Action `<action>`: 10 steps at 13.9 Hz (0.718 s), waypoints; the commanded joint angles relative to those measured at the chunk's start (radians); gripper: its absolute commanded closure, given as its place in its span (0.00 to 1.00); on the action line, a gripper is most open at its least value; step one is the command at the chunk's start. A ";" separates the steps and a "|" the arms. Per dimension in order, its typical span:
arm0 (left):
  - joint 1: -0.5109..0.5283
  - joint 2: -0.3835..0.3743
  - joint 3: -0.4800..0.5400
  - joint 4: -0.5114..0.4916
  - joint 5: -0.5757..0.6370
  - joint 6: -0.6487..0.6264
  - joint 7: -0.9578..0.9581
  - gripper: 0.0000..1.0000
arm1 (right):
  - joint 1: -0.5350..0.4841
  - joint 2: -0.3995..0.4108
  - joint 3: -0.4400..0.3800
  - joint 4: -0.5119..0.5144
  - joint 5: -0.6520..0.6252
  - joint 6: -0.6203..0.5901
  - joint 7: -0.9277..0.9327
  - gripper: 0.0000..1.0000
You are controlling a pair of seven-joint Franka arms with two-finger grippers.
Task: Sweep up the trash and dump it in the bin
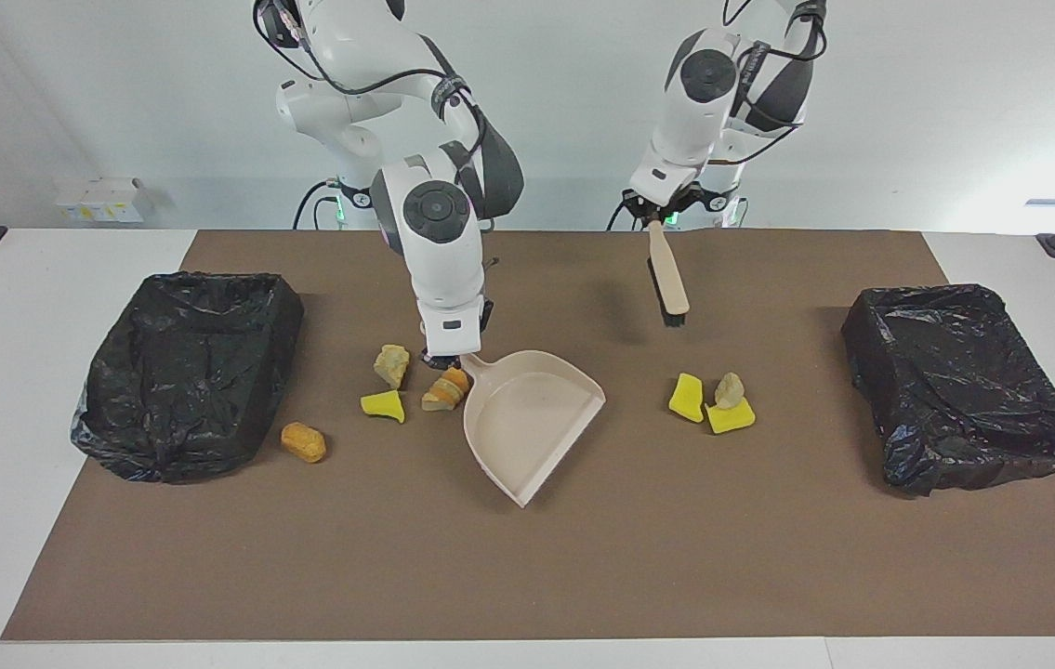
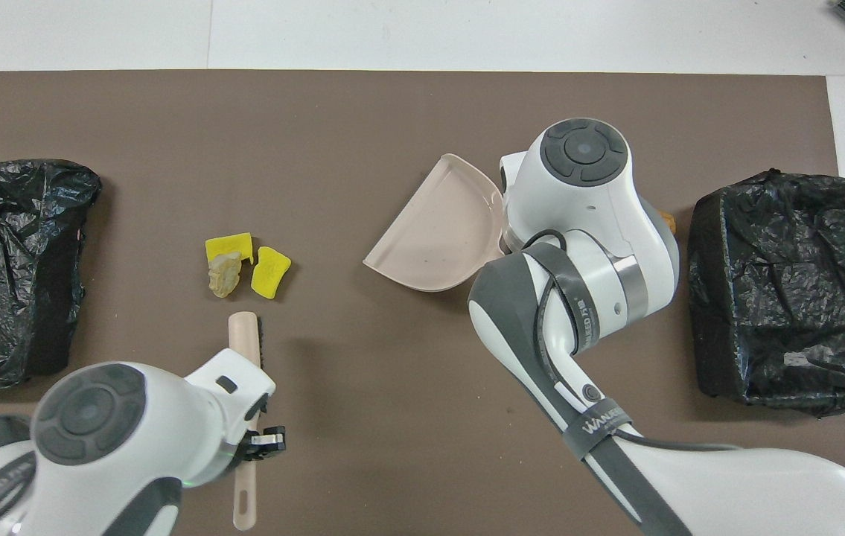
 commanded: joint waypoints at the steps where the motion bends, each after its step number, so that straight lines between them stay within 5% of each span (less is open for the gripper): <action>1: 0.177 0.049 -0.014 0.047 0.020 -0.005 0.187 1.00 | 0.024 -0.083 0.010 -0.105 -0.099 0.016 -0.069 1.00; 5: 0.343 0.167 -0.014 0.140 0.113 0.082 0.326 1.00 | 0.058 -0.132 0.010 -0.194 -0.161 0.045 -0.323 1.00; 10: 0.382 0.359 -0.015 0.171 0.151 0.260 0.352 1.00 | 0.075 -0.132 0.010 -0.207 -0.158 0.068 -0.333 1.00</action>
